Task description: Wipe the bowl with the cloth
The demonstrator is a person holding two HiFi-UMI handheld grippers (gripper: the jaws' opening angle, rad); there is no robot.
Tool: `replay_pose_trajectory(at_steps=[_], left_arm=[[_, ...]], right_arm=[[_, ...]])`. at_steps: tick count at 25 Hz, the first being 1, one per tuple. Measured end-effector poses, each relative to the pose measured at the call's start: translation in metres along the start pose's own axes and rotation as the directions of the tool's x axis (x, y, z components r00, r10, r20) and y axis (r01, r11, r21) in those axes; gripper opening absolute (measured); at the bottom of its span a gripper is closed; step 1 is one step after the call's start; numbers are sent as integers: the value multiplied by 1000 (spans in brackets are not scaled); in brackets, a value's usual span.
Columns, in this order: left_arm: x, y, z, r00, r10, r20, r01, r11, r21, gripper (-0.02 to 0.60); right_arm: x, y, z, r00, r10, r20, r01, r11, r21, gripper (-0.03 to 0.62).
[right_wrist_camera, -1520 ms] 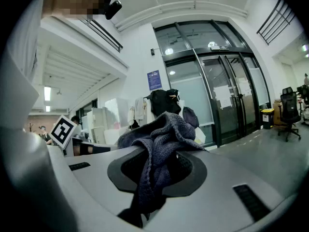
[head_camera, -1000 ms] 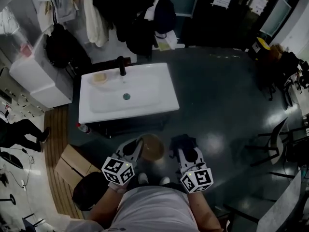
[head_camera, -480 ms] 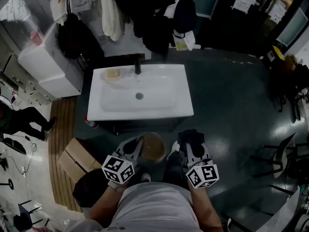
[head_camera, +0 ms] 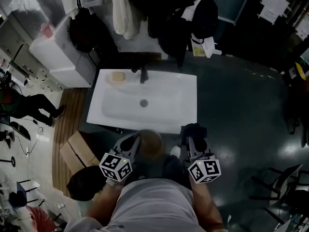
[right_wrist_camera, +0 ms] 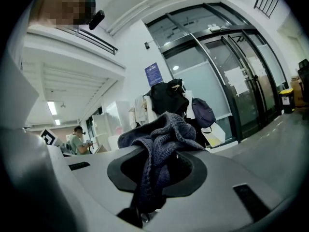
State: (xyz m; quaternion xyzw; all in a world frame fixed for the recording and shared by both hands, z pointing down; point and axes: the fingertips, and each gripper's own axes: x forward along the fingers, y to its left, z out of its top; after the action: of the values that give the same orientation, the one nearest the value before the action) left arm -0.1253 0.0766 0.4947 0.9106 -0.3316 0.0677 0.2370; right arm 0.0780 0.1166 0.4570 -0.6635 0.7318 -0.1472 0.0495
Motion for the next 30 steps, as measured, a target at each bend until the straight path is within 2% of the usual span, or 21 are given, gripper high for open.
replay_pose_trajectory(at_steps=[7,13,21,30], left_arm=[[56,1,17,995,98,7,-98,995,-20,21],[93,-10,32,990,142,5,-142,990,-20,21],[134,-22,48,986,167,10,-167,986,-21,21],[165,-29,57,981,191,20,-191,981,-25,21]], right_arm=[[54,-48,11,995,92,-34,-91,995,37,81],[80,-71,21,985,164,-60,-160,985,62,80],[96,-89,25,966,237,-103,-229,970,86,81],[107,-114,46,962,258,-91,-251,965,78,81]])
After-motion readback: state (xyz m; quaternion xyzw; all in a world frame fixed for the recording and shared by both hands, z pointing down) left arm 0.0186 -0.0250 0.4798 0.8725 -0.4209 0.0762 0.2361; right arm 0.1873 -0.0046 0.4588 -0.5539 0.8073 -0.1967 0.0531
